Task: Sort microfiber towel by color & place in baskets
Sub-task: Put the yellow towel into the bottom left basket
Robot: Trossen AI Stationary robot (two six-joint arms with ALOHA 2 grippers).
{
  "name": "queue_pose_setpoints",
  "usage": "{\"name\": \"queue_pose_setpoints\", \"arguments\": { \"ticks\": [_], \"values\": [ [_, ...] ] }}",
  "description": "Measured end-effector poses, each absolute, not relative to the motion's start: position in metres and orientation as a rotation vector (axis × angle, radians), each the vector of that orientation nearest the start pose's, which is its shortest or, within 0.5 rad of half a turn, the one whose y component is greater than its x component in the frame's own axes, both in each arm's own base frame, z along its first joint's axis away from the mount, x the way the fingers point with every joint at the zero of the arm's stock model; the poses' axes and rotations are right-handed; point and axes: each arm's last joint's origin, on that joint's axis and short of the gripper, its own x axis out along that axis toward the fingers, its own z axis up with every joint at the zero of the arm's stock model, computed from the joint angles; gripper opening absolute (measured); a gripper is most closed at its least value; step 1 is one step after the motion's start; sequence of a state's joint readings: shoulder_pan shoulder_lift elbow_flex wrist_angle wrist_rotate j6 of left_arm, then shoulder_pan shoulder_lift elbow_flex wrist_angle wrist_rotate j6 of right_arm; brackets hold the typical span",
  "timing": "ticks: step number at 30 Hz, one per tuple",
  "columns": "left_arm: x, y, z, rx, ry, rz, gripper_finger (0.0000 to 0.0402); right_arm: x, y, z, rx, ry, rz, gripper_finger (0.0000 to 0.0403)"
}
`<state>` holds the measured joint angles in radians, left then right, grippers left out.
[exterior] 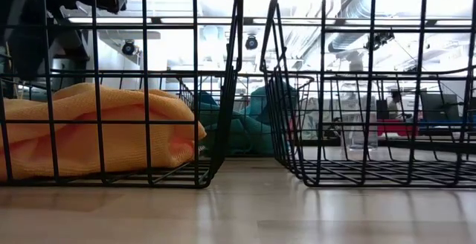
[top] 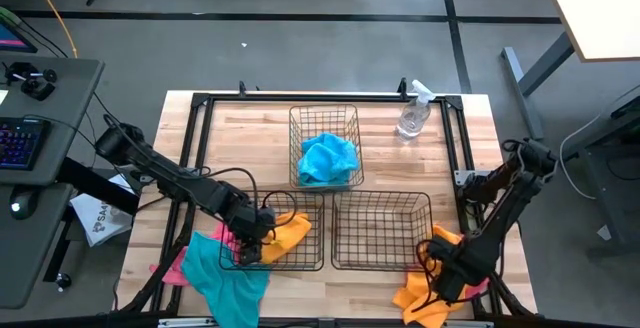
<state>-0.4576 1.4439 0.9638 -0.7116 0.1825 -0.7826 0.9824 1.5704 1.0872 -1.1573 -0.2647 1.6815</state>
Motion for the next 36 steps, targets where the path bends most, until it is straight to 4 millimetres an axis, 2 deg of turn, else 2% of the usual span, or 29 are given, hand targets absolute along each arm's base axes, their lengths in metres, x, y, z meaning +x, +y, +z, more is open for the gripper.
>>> {"name": "queue_pose_setpoints", "arguments": {
  "ticks": [3,6,12,14,17,21,24,27,32,36],
  "values": [
    [0.235,-0.122,0.219,-0.5,1.339,-0.077,0.0211,0.139,0.222,0.238,0.547,1.788,-0.524,0.0006],
    [0.23,-0.12,0.224,-0.493,1.343,-0.089,0.0211,0.141,0.225,0.275,0.53,1.788,-0.441,0.0007],
    [0.218,-0.111,0.243,-0.513,1.297,-0.106,0.0211,0.14,0.22,0.371,0.573,1.717,-0.184,0.0004],
    [0.214,-0.106,0.253,-0.538,1.25,-0.117,0.0211,0.142,0.215,0.404,0.637,1.61,-0.081,0.0002],
    [0.209,-0.095,0.272,-0.59,1.136,-0.141,0.0211,0.145,0.199,0.448,0.716,1.327,-0.018,0.0002],
    [0.203,-0.08,0.303,-0.667,0.895,-0.191,0.0211,0.151,0.173,0.489,0.692,0.903,-0.038,0.0001],
    [0.196,-0.071,0.332,-0.697,0.638,-0.245,0.0211,0.166,0.16,0.503,0.579,0.689,-0.057,0.0001],
    [0.183,-0.062,0.364,-0.691,0.36,-0.3,0.0211,0.192,0.154,0.502,0.441,0.588,-0.062,0.0001],
    [0.15,-0.047,0.409,-0.597,-0.077,-0.304,0.0211,0.26,0.15,0.483,0.268,0.468,-0.031,0.0],
    [0.127,-0.036,0.427,-0.49,-0.29,-0.216,0.0211,0.317,0.149,0.464,0.221,0.334,0.104,0.0]
  ]
}}
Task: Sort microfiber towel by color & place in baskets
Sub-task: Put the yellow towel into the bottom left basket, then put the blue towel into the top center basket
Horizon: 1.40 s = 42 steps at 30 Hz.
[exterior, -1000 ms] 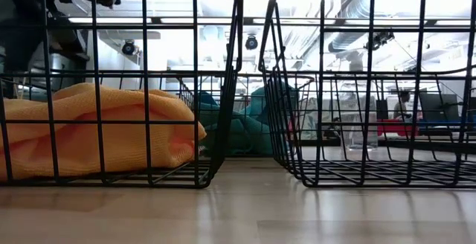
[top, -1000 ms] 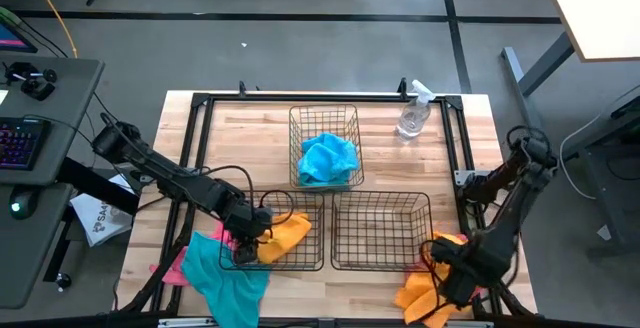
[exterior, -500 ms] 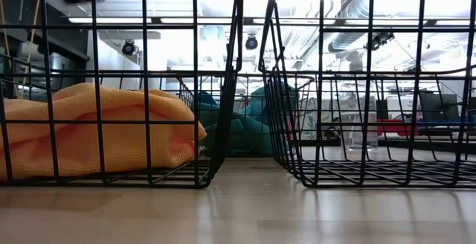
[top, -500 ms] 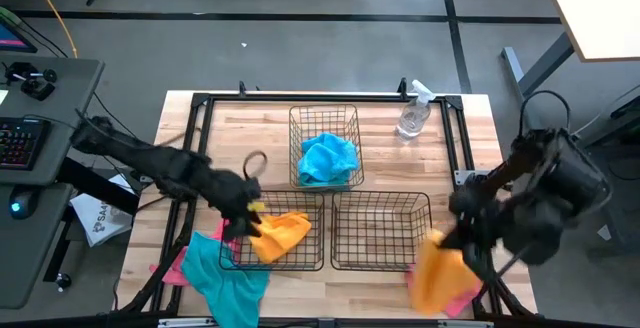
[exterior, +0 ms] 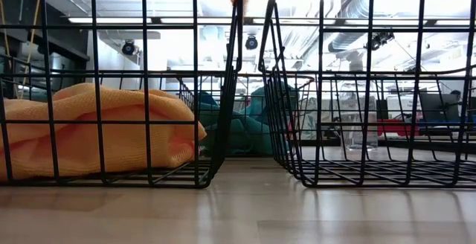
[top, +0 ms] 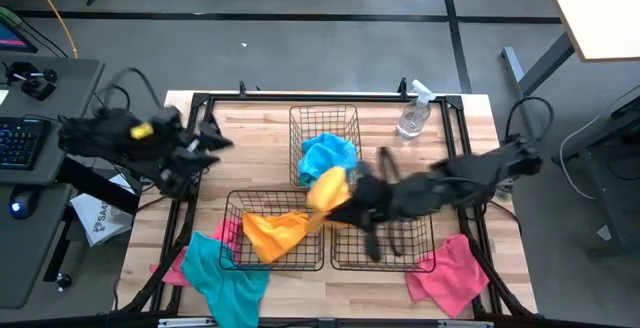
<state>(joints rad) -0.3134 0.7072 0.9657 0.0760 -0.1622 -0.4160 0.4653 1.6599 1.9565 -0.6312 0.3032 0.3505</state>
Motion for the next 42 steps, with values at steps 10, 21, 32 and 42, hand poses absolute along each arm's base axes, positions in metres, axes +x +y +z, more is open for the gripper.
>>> {"name": "queue_pose_setpoints", "arguments": {
  "ticks": [10,21,32,42],
  "values": [
    [0.113,-0.029,0.432,-0.391,-0.354,-0.093,0.0211,0.422,0.128,0.398,0.217,0.258,0.14,0.0],
    [0.123,-0.032,0.423,-0.409,-0.268,-0.092,0.0211,0.446,0.12,0.341,0.262,0.515,0.076,0.0014],
    [0.124,-0.032,0.423,-0.404,-0.269,-0.073,0.0211,0.435,0.112,0.343,0.177,0.64,-0.031,0.0219],
    [0.132,-0.033,0.419,-0.415,-0.245,-0.03,0.0211,0.417,0.113,0.356,0.133,0.822,0.073,0.0309]
  ]
}}
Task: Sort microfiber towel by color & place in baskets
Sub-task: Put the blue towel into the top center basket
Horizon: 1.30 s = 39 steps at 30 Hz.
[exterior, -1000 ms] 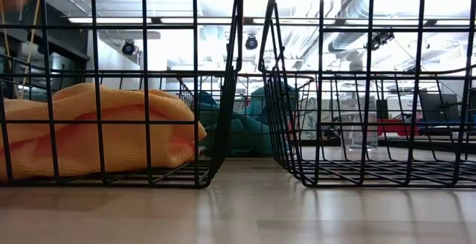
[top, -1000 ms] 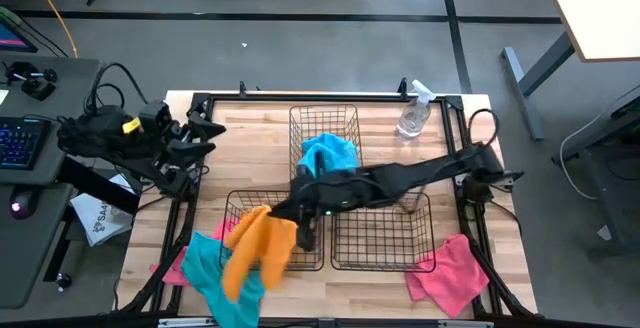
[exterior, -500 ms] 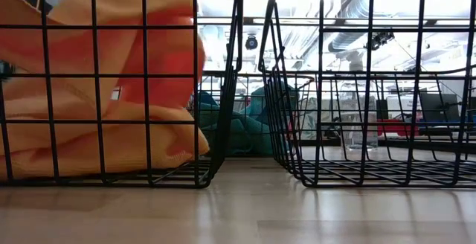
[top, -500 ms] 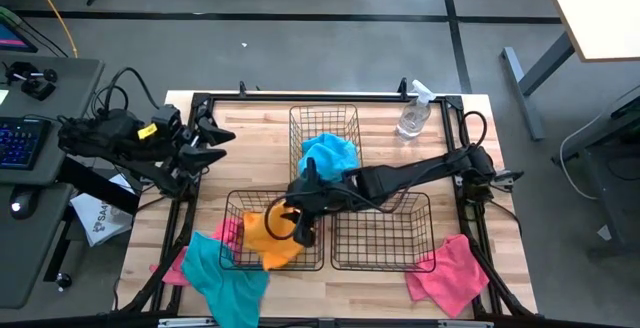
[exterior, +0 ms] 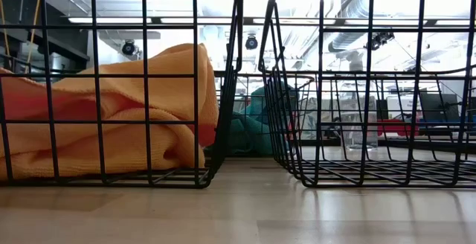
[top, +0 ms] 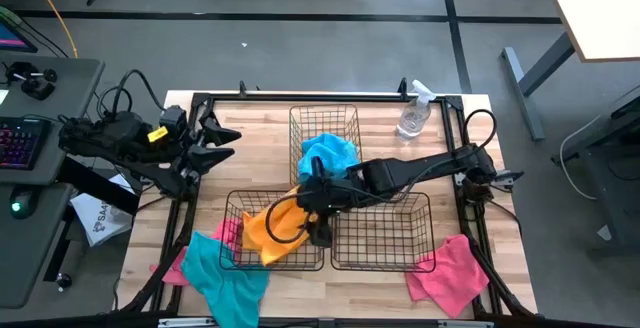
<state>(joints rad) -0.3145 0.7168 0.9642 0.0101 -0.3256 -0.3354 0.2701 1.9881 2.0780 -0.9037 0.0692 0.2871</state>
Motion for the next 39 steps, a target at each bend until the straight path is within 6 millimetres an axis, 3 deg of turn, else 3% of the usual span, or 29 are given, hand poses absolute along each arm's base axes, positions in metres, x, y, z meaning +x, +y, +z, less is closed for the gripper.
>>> {"name": "queue_pose_setpoints", "arguments": {
  "ticks": [5,8,13,18,24,29,34,39],
  "values": [
    [0.139,-0.037,0.412,-0.486,-0.166,-0.064,0.0211,0.38,0.125,0.349,-0.008,1.086,0.001,0.031],
    [0.151,-0.045,0.402,-0.586,-0.065,-0.113,0.0211,0.353,0.139,0.355,-0.124,1.162,-0.069,0.031],
    [0.183,-0.086,0.375,-0.701,0.201,-0.282,0.0211,0.304,0.153,0.379,-0.209,1.153,-0.238,0.031],
    [0.196,-0.14,0.345,-0.777,0.434,-0.39,0.0211,0.251,0.138,0.402,-0.026,1.018,-0.376,0.0309],
    [0.179,-0.192,0.327,-0.889,0.665,-0.442,0.0211,0.192,0.103,0.38,0.311,0.918,-0.537,0.0309],
    [0.157,-0.232,0.309,-0.856,0.971,-0.362,0.0211,0.18,0.098,0.358,0.527,0.785,-0.475,0.0309],
    [0.14,-0.265,0.279,-0.623,1.405,-0.303,0.0211,0.184,0.101,0.347,0.564,0.745,-0.395,0.0309],
    [0.13,-0.281,0.259,-0.38,1.507,-0.222,0.0211,0.185,0.102,0.345,0.538,0.759,-0.392,0.0309]
  ]
}}
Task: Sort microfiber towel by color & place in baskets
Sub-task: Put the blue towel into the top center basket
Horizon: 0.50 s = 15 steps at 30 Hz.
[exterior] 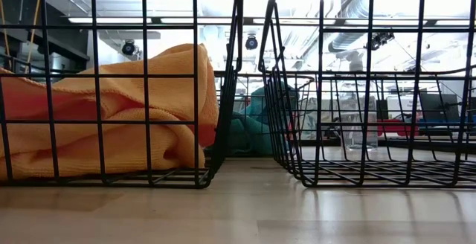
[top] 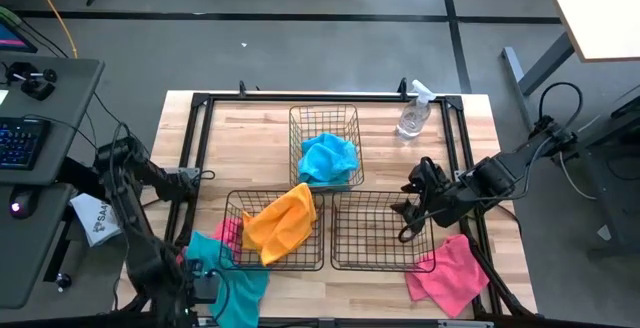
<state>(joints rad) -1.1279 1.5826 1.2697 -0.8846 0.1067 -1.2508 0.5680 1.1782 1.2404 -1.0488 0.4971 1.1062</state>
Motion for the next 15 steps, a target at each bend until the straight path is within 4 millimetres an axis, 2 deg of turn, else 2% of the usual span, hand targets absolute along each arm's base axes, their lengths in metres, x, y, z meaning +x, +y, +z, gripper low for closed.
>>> {"name": "queue_pose_setpoints", "arguments": {
  "ticks": [6,15],
  "values": [
    [0.121,-0.298,0.232,-0.173,1.511,-0.254,0.0211,0.185,0.102,0.345,0.531,0.761,-0.39,0.0309],
    [0.13,-0.305,0.196,0.084,1.486,-0.246,0.0211,0.185,0.102,0.345,0.53,0.762,-0.391,0.0309]
  ]
}}
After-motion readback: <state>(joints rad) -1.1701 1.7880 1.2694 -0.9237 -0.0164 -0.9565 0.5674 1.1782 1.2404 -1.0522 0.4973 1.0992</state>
